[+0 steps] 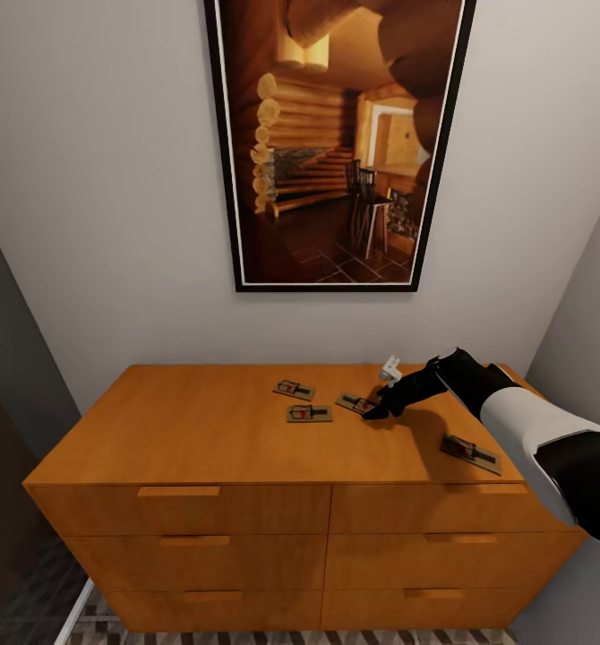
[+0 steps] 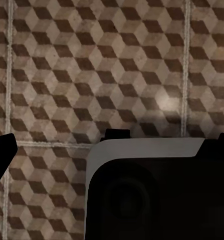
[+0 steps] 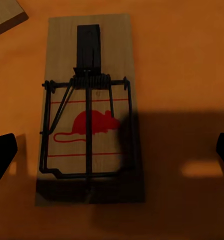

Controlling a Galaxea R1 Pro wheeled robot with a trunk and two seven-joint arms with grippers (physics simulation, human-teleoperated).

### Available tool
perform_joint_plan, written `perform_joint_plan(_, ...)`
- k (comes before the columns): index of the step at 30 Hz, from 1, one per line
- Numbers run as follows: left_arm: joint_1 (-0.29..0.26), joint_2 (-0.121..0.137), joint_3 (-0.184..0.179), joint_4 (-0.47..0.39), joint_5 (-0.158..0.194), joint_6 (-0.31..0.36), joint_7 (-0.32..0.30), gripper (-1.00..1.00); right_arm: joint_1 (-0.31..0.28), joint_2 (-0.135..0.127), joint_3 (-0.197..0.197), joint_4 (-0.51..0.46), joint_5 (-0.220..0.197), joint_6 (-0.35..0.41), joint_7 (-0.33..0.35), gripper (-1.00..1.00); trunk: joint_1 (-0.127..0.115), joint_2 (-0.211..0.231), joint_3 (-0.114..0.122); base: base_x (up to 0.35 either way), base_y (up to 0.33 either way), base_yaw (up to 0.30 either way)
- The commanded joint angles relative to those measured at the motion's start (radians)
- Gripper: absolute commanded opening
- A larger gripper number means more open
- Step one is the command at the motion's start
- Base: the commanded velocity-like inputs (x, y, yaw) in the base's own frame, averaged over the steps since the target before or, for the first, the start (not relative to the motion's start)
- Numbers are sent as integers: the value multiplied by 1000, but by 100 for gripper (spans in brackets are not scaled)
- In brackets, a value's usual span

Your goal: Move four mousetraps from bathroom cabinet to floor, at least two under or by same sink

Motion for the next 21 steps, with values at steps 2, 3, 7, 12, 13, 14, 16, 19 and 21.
perform_joint_plan(2, 1, 0, 1, -2, 0, -1, 1, 100, 1, 0, 1, -2, 11, 10, 5, 100, 0, 0, -1, 0, 0, 0)
perform_joint_plan(3, 1, 0, 2, -2, 0, -1, 1, 100, 1, 0, 1, -2, 11, 10, 5, 100, 0, 0, -1, 0, 0, 0)
perform_joint_plan(7, 0, 0, 1, -2, 0, -1, 1, 100, 1, -1, 1, -2, 11, 10, 5, 100, 0, 0, -1, 0, 0, 0)
perform_joint_plan(12, 0, 0, 2, -2, 0, -1, 1, 100, 1, -1, 1, -2, 12, 10, 5, 100, 0, 0, -1, 0, 0, 0)
perform_joint_plan(13, 0, 0, 1, -2, 0, -1, 1, 100, 1, -1, 1, -2, 13, 10, 5, -100, 0, 0, -1, 0, 0, 0)
perform_joint_plan(14, 0, 0, 1, -2, 0, -1, 1, 100, 1, -1, 1, -2, 13, 10, 5, -100, 0, 0, -1, 0, 0, 0)
perform_joint_plan(16, 0, 0, 1, -2, 0, -1, 1, 100, 1, -1, 1, -2, 13, 10, 4, -100, 0, 0, -1, 0, 0, 0)
perform_joint_plan(19, 1, 0, 1, -2, 0, -1, 1, 100, 1, -1, 1, -2, 12, 10, 2, -100, 0, 0, -1, 0, 0, 0)
perform_joint_plan(21, 0, 0, 2, -2, 0, -1, 1, 100, 1, -1, 1, -2, 12, 10, 2, -100, 0, 0, -1, 0, 0, 0)
